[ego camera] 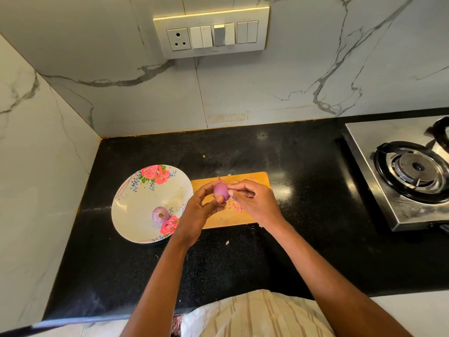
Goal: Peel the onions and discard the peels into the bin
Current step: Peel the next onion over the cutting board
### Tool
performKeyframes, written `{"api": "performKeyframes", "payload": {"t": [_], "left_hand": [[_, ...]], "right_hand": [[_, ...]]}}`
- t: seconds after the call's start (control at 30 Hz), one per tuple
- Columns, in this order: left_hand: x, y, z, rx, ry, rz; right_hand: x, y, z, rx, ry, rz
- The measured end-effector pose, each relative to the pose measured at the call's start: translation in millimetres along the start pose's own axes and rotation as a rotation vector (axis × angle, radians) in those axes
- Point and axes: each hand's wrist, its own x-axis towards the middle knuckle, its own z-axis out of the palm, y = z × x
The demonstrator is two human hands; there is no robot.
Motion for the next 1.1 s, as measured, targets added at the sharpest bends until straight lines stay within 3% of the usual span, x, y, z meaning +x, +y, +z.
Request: {"api": "performKeyframes", "payload": {"t": [0.3, 0.6, 0.9, 1.1], "left_hand": [[-0.8, 0.1, -2.7, -0.025, -0.059, -0.026], [-0.2, -1.0, -2.4, -0.041, -0.041, -0.031], [-2.7, -4.0, -3.5, -0.168, -0.093, -0.100], [-0.5, -4.0, 0.3, -0.113, -0.028, -0.083]], "right_hand": [[0.1, 7.4, -2.8, -0.038, 0.051, 0.019], [-2.3, 0.4, -0.5, 0.076, -0.042, 0.075], [-1.3, 12.9, 0.2, 0.185, 0.061, 0.146], [-2.2, 8.1, 5.3, 0.173, 0.042, 0.127]]}}
